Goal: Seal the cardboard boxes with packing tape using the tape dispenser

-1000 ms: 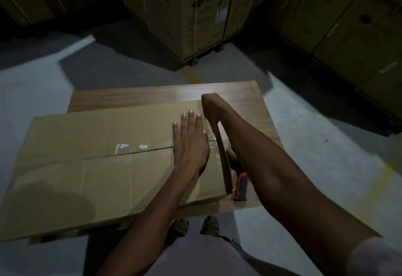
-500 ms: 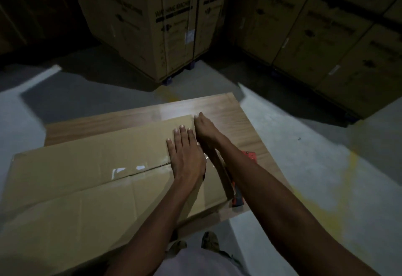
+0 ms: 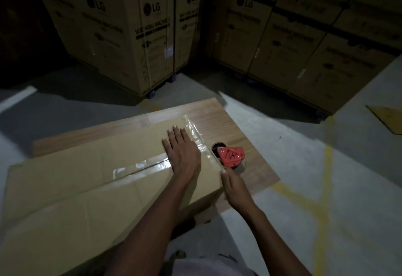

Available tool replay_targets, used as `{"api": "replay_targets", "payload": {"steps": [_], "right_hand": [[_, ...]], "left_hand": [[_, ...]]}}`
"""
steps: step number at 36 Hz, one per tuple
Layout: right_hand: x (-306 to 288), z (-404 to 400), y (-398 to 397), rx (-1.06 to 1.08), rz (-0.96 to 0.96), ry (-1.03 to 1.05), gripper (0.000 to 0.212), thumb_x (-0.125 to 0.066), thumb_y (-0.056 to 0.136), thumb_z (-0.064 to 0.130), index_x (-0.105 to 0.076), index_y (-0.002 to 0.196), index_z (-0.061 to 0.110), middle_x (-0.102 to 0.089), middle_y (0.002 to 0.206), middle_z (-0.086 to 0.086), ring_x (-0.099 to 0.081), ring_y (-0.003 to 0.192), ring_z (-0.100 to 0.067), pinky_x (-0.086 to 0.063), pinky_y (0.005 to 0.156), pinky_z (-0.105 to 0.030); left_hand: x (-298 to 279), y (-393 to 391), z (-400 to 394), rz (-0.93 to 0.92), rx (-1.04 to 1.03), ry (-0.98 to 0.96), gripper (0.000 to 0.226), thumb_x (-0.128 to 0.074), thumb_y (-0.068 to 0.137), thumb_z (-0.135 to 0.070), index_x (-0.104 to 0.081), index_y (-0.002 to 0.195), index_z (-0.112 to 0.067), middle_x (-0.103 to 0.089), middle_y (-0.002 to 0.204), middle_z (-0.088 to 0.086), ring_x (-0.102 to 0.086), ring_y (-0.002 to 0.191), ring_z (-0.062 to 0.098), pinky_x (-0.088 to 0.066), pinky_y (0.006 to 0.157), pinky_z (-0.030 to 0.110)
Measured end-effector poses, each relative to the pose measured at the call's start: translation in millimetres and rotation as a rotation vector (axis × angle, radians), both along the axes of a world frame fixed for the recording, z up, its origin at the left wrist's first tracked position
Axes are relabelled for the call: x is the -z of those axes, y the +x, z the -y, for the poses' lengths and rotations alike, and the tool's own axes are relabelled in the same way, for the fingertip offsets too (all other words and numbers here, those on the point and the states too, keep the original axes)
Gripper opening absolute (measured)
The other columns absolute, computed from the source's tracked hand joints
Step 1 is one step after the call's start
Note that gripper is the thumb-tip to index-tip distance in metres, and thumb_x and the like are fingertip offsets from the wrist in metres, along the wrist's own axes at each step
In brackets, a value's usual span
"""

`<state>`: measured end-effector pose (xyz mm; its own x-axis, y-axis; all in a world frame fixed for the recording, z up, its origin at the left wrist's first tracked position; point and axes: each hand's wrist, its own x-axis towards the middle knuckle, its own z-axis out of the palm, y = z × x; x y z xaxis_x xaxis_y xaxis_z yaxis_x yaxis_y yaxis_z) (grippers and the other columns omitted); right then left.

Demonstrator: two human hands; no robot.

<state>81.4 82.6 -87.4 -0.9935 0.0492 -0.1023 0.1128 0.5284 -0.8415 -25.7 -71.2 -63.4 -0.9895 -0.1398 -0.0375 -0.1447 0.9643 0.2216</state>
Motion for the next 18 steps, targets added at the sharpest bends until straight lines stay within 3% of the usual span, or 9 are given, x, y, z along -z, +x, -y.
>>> {"api": "replay_targets", "payload": {"steps": [3, 5, 7, 10, 12, 14, 15, 17, 18], "right_hand": [[3, 16, 17, 0.209, -0.099, 0.011, 0.042, -0.031, 0.110, 0.040, -0.061, 0.101, 0.012, -0.065, 0.089, -0.005, -0.061, 0.081, -0.012, -0.038, 0.068, -0.032], [7, 26, 25, 0.297, -0.117, -0.035, 0.043, -0.033, 0.113, 0.034, -0.064, 0.121, 0.007, -0.068, 0.109, -0.007, -0.063, 0.100, -0.020, -0.046, 0.081, -0.032], [7, 36, 36, 0.340, -0.116, -0.097, 0.047, -0.034, 0.114, 0.029, -0.053, 0.148, 0.003, -0.062, 0.131, -0.007, -0.056, 0.122, -0.019, -0.045, 0.101, -0.031], [7, 56, 40, 0.446, -0.083, -0.169, 0.047, -0.036, 0.114, 0.021, -0.045, 0.151, -0.007, -0.053, 0.149, -0.023, -0.049, 0.140, -0.032, -0.038, 0.112, -0.033], [0, 63, 38, 0.531, -0.039, -0.189, 0.045, -0.036, 0.114, 0.015, -0.043, 0.149, -0.013, -0.051, 0.150, -0.029, -0.049, 0.140, -0.038, -0.032, 0.107, -0.017], [-6, 63, 34, 0.574, -0.020, -0.168, 0.042, -0.036, 0.113, 0.011, -0.046, 0.144, -0.016, -0.061, 0.133, -0.031, -0.060, 0.120, -0.035, -0.033, 0.077, 0.000], [-8, 61, 33, 0.574, -0.012, -0.139, 0.039, -0.037, 0.113, 0.011, -0.050, 0.139, -0.016, -0.064, 0.123, -0.030, -0.062, 0.109, -0.033, -0.034, 0.068, -0.007], [-11, 58, 35, 0.566, 0.017, -0.097, 0.032, -0.042, 0.111, 0.011, -0.060, 0.123, -0.012, -0.066, 0.113, -0.030, -0.064, 0.106, -0.038, -0.035, 0.073, -0.029], [-14, 58, 37, 0.576, 0.010, -0.066, 0.027, -0.045, 0.109, 0.011, -0.064, 0.114, -0.008, -0.067, 0.107, -0.029, -0.065, 0.105, -0.041, -0.034, 0.073, -0.033]], "left_hand": [[-2, 3, 1, -0.014, 0.009, -0.005, 0.066, -0.037, 0.104, -0.034, -0.015, 0.162, -0.009, -0.007, 0.170, 0.015, -0.005, 0.156, 0.033, -0.004, 0.125, 0.055], [-3, 5, 1, -0.018, 0.009, -0.007, 0.066, -0.039, 0.104, -0.033, -0.016, 0.161, -0.009, -0.009, 0.169, 0.015, -0.006, 0.156, 0.034, -0.005, 0.125, 0.054], [-2, 10, 2, -0.033, 0.005, 0.001, 0.064, -0.038, 0.105, -0.032, -0.017, 0.161, -0.008, -0.010, 0.169, 0.016, -0.007, 0.156, 0.033, -0.005, 0.125, 0.054], [-2, 11, 1, -0.067, 0.000, 0.021, 0.060, -0.037, 0.106, -0.027, -0.021, 0.159, -0.004, -0.016, 0.168, 0.017, -0.012, 0.156, 0.033, -0.007, 0.125, 0.053], [-8, 15, 0, -0.119, -0.013, 0.068, 0.054, -0.034, 0.107, -0.025, -0.028, 0.156, -0.002, -0.026, 0.164, 0.018, -0.020, 0.153, 0.032, -0.011, 0.125, 0.050], [-12, 22, -3, -0.193, -0.013, 0.094, 0.049, -0.031, 0.108, -0.025, -0.037, 0.152, -0.004, -0.036, 0.160, 0.016, -0.028, 0.150, 0.031, -0.015, 0.124, 0.047], [-14, 27, -5, -0.218, -0.005, 0.093, 0.048, -0.031, 0.108, -0.025, -0.040, 0.150, -0.006, -0.040, 0.157, 0.015, -0.031, 0.149, 0.029, -0.017, 0.123, 0.046], [-14, 41, -8, -0.226, -0.003, 0.117, 0.045, -0.031, 0.108, -0.026, -0.046, 0.146, -0.008, -0.048, 0.151, 0.013, -0.038, 0.143, 0.028, -0.021, 0.121, 0.045], [-13, 49, -9, -0.234, -0.007, 0.128, 0.043, -0.031, 0.107, -0.026, -0.049, 0.143, -0.009, -0.052, 0.147, 0.012, -0.042, 0.139, 0.028, -0.024, 0.119, 0.044]]}}
